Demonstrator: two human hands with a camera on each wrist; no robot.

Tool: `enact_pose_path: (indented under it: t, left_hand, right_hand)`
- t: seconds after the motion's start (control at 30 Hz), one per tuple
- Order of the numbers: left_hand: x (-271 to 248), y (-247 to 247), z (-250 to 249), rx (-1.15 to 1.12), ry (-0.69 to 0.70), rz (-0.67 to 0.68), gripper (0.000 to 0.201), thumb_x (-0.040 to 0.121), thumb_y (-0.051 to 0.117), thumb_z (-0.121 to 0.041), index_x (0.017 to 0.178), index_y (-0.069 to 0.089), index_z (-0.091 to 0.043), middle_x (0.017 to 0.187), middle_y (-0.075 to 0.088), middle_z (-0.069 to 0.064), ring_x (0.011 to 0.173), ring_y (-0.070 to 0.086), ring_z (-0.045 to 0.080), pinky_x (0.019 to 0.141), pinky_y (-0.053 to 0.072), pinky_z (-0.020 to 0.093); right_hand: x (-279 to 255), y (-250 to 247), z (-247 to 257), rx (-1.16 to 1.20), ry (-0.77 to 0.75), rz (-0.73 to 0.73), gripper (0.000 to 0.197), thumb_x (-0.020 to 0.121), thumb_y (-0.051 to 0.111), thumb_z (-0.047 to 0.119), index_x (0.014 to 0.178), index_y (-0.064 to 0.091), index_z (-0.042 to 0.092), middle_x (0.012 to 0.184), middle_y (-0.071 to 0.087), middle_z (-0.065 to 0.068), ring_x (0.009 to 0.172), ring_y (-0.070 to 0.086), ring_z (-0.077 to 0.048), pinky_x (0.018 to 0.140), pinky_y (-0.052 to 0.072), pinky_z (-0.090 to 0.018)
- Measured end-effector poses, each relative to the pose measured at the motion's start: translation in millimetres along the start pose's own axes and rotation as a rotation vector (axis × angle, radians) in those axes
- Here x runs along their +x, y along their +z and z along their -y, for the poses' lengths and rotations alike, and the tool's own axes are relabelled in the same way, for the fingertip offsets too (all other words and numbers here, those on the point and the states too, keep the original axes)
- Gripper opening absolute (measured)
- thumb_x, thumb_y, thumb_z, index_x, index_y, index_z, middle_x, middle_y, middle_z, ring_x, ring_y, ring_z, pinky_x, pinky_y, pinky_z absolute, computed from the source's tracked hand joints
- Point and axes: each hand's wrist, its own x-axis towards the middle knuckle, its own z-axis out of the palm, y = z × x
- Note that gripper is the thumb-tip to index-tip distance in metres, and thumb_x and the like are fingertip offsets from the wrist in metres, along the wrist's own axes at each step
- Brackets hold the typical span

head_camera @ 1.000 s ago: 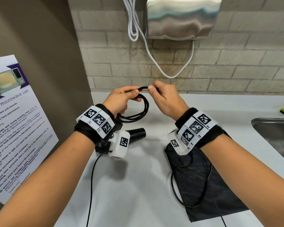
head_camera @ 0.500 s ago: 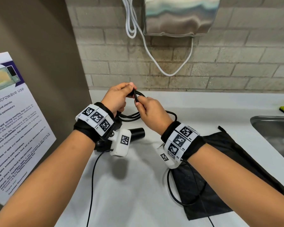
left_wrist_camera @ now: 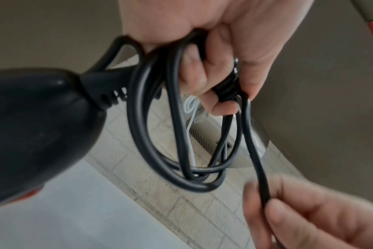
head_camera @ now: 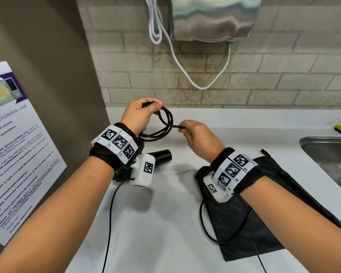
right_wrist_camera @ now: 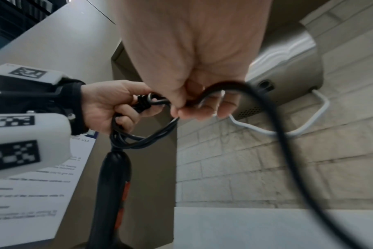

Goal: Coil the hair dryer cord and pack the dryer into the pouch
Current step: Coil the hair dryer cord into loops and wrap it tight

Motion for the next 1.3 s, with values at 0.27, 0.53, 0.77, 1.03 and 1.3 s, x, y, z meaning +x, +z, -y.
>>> enact_pose_path:
  t: [0.27,0.53,0.77,1.03,1.3]
  left_hand:
    - [0,11,6,0.023,0.043,0.013,0.014,0.091,0.056,-0.014,0.077,0.058,-0.020,0.073,0.056,0.002,0.026,0.035,-0.001,0.032,0.024,0.009]
    - [-2,14,8,0.024,0.032,0.035,0.014,0.091,0.055,-0.016,0.078,0.058,-0.021,0.073,0.057,0.001,0.025,0.026,0.003,0.031,0.018,0.010]
    - [-9,20,9,0.050,0.023,0.069,0.015,0.091,0.055,-0.018,0.078,0.059,-0.021,0.072,0.057,0.000,0.026,0.025,0.004,0.032,0.018,0.011]
    - [-10,25,10,0.014,-0.023,0.070,0.016,0.091,0.055,-0.020,0.077,0.060,-0.019,0.073,0.058,0.001,0.027,0.020,0.003,0.032,0.016,0.012]
    - [-6,22,10,-0.032,-0.030,0.078,0.017,0.092,0.053,-0.022,0.079,0.058,-0.014,0.074,0.057,0.003,0.027,0.018,0.004,0.033,0.016,0.010]
  right_hand:
    - [-19,-22,-30,0.129,0.255,0.214,0.014,0.091,0.054,0.015,0.078,0.057,0.013,0.070,0.054,-0.002,0.044,0.051,-0.006,0.045,0.038,-0.008]
    - [-47,-33,-71,0.198,0.382,0.052,0.012,0.089,0.053,0.008,0.092,0.062,0.014,0.083,0.061,0.002,0.065,0.056,-0.016,0.059,0.045,-0.018]
    - [-80,-4,-96,-0.275,0.721,0.544,0.030,0.092,0.041,0.011,0.109,0.062,0.000,0.097,0.062,-0.014,0.086,0.059,-0.025,0.073,0.047,-0.029]
    - [-79,23,-93,-0.388,0.892,0.520,0.034,0.098,0.032,0.013,0.126,0.047,0.000,0.131,0.052,-0.013,0.120,0.051,-0.026,0.097,0.042,-0.030]
    - [-72,14,-94,-0.316,0.955,0.510,0.034,0.098,0.032,0.012,0.125,0.049,-0.001,0.133,0.051,-0.015,0.123,0.049,-0.027,0.101,0.040,-0.031]
